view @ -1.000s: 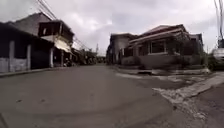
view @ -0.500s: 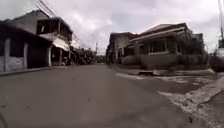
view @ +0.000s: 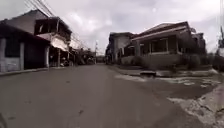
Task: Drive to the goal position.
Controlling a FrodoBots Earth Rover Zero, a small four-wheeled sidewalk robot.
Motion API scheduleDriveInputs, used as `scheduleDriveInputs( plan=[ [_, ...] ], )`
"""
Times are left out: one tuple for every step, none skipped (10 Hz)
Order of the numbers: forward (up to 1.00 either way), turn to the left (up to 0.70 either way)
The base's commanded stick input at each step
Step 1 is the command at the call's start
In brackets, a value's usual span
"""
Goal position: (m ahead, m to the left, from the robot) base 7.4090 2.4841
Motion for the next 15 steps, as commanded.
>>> scheduleDriveInputs(
  plan=[
    [0.7,0.0],
    [0.7,0.0],
    [0.7,0.0],
    [0.7,0.0],
    [0.7,0.0],
    [0.7,0.0],
    [0.7,0.0],
    [0.7,0.0],
    [0.7,0.0],
    [0.7,0.0],
    [0.7,0.0],
    [0.7,0.0],
    [0.7,0.01],
    [0.7,0.03],
    [0.7,0.03]
  ],
)
